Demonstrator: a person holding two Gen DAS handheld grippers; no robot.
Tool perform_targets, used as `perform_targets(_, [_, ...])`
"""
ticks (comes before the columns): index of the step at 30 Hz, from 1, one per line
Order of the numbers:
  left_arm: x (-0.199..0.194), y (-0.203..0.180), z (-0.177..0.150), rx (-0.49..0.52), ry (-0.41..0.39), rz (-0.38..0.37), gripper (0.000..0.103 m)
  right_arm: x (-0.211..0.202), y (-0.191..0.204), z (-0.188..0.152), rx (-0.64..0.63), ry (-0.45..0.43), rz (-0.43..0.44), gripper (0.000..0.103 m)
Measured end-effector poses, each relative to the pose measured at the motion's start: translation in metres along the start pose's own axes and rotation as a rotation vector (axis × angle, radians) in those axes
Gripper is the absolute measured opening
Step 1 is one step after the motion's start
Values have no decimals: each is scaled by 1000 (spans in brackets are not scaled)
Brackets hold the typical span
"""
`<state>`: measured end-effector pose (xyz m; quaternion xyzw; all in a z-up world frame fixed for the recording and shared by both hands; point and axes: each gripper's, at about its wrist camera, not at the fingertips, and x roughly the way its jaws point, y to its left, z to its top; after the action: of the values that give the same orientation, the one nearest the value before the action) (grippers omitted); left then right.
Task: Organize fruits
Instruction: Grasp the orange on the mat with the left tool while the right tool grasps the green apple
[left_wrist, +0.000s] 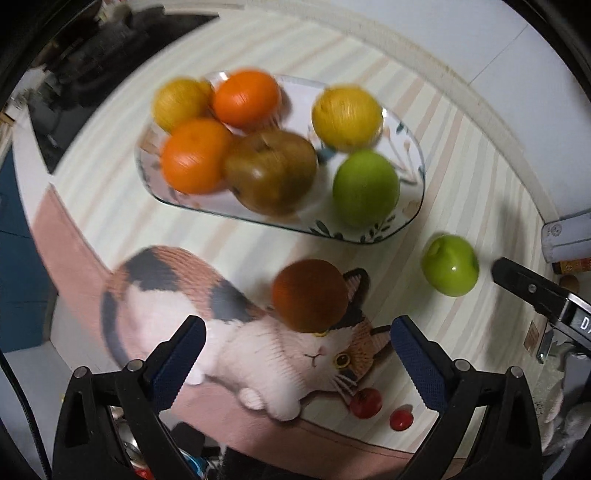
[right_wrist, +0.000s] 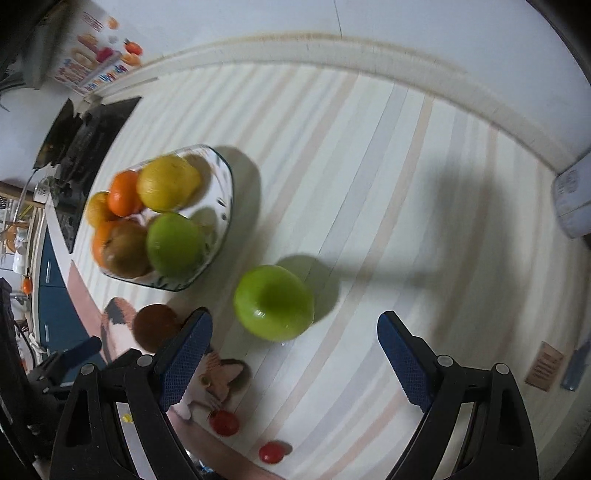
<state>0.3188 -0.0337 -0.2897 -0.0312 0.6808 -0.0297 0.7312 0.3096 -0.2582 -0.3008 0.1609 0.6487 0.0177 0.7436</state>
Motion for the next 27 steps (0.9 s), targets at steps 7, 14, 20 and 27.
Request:
perform_targets(7, [29, -7, 4, -15, 36, -50, 79, 44, -3, 5, 35, 57, 80, 77])
perform_targets(14, [29, -11, 0, 2, 7, -33, 53, 51, 18, -3, -18, 92, 89, 64])
perform_targets(20, [22, -7, -23, 17, -2, -31, 53, 55, 30, -21, -59, 139, 102, 64])
perform_targets(27, [23, -3, -30, 4, 3, -42, 52, 59, 37, -28, -55, 128, 103, 64])
